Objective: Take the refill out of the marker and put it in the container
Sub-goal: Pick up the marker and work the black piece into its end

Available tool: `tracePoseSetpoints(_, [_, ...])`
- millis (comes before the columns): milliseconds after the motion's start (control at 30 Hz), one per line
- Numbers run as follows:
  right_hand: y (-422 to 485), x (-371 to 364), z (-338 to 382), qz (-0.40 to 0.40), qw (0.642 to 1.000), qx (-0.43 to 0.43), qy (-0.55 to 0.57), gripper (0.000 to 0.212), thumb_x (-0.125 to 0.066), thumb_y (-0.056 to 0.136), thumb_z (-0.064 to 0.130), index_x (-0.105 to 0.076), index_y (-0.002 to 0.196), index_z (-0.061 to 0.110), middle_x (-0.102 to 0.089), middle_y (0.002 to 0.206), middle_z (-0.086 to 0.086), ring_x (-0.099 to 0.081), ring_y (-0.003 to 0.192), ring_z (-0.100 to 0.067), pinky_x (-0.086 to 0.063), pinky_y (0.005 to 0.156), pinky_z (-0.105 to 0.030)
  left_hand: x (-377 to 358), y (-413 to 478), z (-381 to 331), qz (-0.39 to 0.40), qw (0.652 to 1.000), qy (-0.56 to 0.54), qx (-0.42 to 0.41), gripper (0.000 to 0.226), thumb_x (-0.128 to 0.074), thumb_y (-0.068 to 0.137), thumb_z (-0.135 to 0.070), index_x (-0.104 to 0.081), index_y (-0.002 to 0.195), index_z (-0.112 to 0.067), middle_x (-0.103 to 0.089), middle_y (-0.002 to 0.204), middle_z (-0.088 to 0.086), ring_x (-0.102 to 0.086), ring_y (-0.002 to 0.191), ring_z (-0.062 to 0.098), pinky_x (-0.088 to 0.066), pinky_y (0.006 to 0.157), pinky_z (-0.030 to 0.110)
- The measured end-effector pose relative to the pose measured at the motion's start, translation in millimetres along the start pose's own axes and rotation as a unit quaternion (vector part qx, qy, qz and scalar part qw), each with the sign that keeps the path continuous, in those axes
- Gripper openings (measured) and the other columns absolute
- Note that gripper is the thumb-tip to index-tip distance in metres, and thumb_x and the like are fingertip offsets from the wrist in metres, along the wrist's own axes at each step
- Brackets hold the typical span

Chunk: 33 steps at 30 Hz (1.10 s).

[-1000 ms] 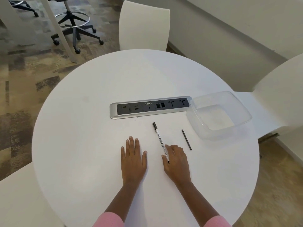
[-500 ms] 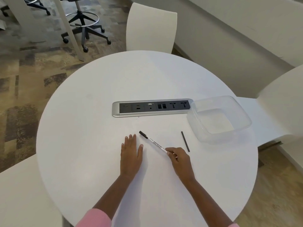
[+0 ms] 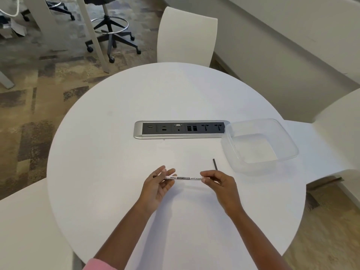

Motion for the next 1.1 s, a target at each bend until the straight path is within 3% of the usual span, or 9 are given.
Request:
tracePoseSetpoints(100, [0,6,7,-0.002,1.000,0.030,0.004,0.029,-0.065,0.077,-0.006,-0.068,0.081,0.022,-0.068,0.087,0.005,-0.061,0.071,0.006,-0.046,0.067,-0.004,-2,-4,1,0.013,1.000,-0.012,-0.007,0.010,-0.047,0.093,-0.006,-0.056,0.097,-0.007,-0.075,0.069,0.002,-0.071,0.065,0.012,-0.058,0.058,0.020])
tracePoseSetpoints(300, [-1,20,19,-0.039,0.992,0.109,-0.052,0.034,-0.061,0.078,-0.009,-0.068,0.080,0.024,-0.068,0.084,0.005,-0.062,0.076,0.002,-0.047,0.069,-0.005,-7,-11,-2,0.014,0.999,-0.042,-0.011,0.009,-0.048,0.092,-0.004,-0.055,0.096,-0.006,-0.075,0.069,0.005,-0.072,0.064,0.013,-0.059,0.057,0.022])
tracePoseSetpoints(467, [-5,21,39,-0.066,0.960,0.231,-0.147,0.021,-0.060,0.078,-0.012,-0.068,0.089,0.004,-0.065,0.082,-0.003,-0.059,0.081,-0.008,-0.049,0.079,-0.019,-20,-19,3,0.008,0.996,-0.092,-0.001,0.008,-0.052,0.089,-0.003,-0.058,0.093,-0.004,-0.075,0.071,0.005,-0.072,0.066,0.013,-0.059,0.060,0.023])
tracePoseSetpoints(700, [-12,16,54,-0.059,0.924,0.306,-0.221,0.014,-0.061,0.078,-0.002,-0.068,0.090,-0.001,-0.068,0.077,-0.013,-0.054,0.079,-0.010,-0.042,0.076,-0.010,-44,-30,14,0.017,0.994,-0.111,0.015,0.007,-0.050,0.089,-0.003,-0.057,0.089,-0.002,-0.075,0.074,0.012,-0.073,0.067,0.018,-0.060,0.064,0.030])
tracePoseSetpoints(867, [-17,13,59,-0.061,0.889,0.359,-0.277,0.017,-0.061,0.077,0.000,-0.068,0.092,-0.002,-0.066,0.074,-0.015,-0.051,0.079,-0.013,-0.046,0.076,-0.022,-51,-33,10,0.000,0.992,-0.125,-0.010,0.008,-0.049,0.090,-0.003,-0.057,0.089,-0.001,-0.075,0.071,0.012,-0.073,0.066,0.019,-0.054,0.078,0.033])
tracePoseSetpoints(1000, [-19,15,62,-0.072,0.848,0.402,-0.338,0.016,-0.063,0.075,-0.001,-0.068,0.090,-0.002,-0.066,0.071,-0.014,-0.060,0.071,-0.023,-0.049,0.071,-0.026,-53,-36,8,0.000,0.991,-0.130,-0.036,0.008,-0.050,0.090,-0.003,-0.057,0.087,-0.002,-0.075,0.070,0.010,-0.073,0.067,0.019,-0.060,0.060,0.029])
tracePoseSetpoints(1100, [-16,16,63,-0.076,0.837,0.404,-0.360,0.012,-0.063,0.077,0.002,-0.068,0.087,-0.001,-0.066,0.070,-0.012,-0.062,0.065,-0.027,-0.049,0.064,-0.028,-55,-37,4,0.000,0.992,-0.108,-0.063,0.010,-0.050,0.089,-0.004,-0.057,0.082,-0.003,-0.074,0.067,0.007,-0.073,0.067,0.018,-0.059,0.057,0.026])
Point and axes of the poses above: each hand's wrist, its own y-axis towards the middle knuckle, its own x-axis out of the back of the hand, z = x × y, the point moved 6 cm from there along y, towards the middle knuckle
